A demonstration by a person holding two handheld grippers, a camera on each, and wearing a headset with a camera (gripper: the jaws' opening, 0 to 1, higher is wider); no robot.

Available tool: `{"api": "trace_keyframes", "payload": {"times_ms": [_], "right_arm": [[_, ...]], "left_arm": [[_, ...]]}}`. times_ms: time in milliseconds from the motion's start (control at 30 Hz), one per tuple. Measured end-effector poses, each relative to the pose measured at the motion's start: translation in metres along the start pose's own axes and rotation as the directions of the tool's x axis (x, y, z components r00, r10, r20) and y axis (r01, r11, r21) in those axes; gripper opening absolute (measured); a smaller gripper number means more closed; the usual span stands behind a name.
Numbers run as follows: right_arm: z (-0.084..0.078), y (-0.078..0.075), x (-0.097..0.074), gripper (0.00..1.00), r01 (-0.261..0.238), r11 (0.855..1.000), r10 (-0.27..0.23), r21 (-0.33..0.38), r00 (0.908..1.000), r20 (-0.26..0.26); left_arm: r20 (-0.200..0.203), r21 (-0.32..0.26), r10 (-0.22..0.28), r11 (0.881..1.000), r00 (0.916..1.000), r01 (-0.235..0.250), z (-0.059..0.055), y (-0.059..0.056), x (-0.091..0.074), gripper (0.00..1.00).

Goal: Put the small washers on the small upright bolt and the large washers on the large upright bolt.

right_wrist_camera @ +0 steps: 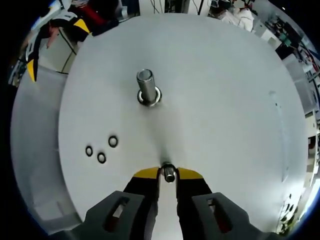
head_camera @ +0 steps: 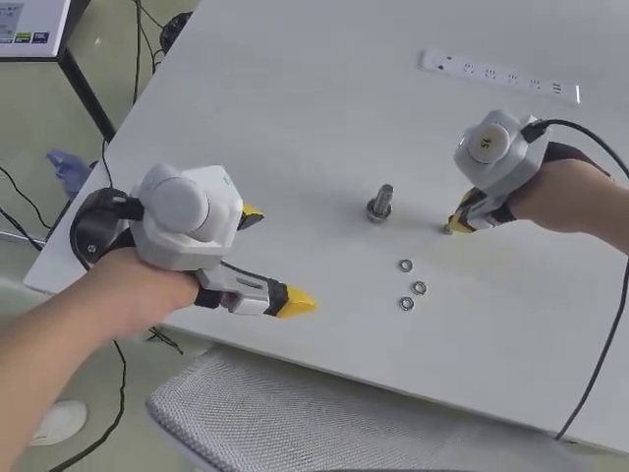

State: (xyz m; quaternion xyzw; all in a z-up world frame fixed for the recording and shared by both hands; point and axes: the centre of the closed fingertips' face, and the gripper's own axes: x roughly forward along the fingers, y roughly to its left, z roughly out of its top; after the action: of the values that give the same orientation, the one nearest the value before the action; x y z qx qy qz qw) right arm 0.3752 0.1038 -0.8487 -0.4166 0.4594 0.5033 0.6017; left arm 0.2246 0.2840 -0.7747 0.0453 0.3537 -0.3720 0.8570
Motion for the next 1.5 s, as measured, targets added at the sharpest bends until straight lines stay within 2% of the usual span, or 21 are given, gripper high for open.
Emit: {"api": "trace_keyframes", "payload": {"times_ms": [433, 867, 1333, 1400, 1433, 1500], "right_arm": [[-0.0037, 0.0050, 0.0105, 0.13, -0.007, 1.000, 0.007, 0.002, 0.9999, -0.011], [-0.0029, 0.0046, 0.0096, 0.13, -0.014, 1.000, 0.014, 0.004, 0.9999, -0.010], [-0.0054, -0.0003, 0.0103, 0.14, -0.009, 1.000, 0.008, -0.003, 0.9999, -0.011], [-0.0032, 0.0029, 0.0099, 0.16, -0.042, 0.998, 0.041, 0.045, 0.9991, 0.013], [-0.0035, 0.0024, 0.0098, 0.20, -0.045, 0.998, 0.045, 0.048, 0.9989, 0.012], [-0.0032, -0.0010, 0.0097, 0.27, -0.022, 1.000, 0.022, 0.012, 0.9997, 0.014]], "left_arm": [[-0.020, -0.001, -0.011, 1.000, 0.9997, 0.011, -0.0051, -0.0008, 0.0009, 0.82], [-0.009, 0.002, -0.018, 1.000, 0.9998, 0.018, 0.0015, -0.0012, 0.0020, 0.82], [-0.011, 0.004, -0.011, 1.000, 0.9999, 0.011, 0.0002, -0.0026, -0.0011, 0.81], [-0.013, 0.006, -0.013, 1.000, 0.9998, 0.013, 0.0000, -0.0037, -0.0010, 0.81], [-0.014, 0.008, -0.013, 1.000, 0.9998, 0.013, 0.0000, -0.0040, -0.0009, 0.81], [-0.012, 0.007, -0.014, 1.000, 0.9998, 0.014, 0.0003, -0.0046, -0.0007, 0.81]]}}
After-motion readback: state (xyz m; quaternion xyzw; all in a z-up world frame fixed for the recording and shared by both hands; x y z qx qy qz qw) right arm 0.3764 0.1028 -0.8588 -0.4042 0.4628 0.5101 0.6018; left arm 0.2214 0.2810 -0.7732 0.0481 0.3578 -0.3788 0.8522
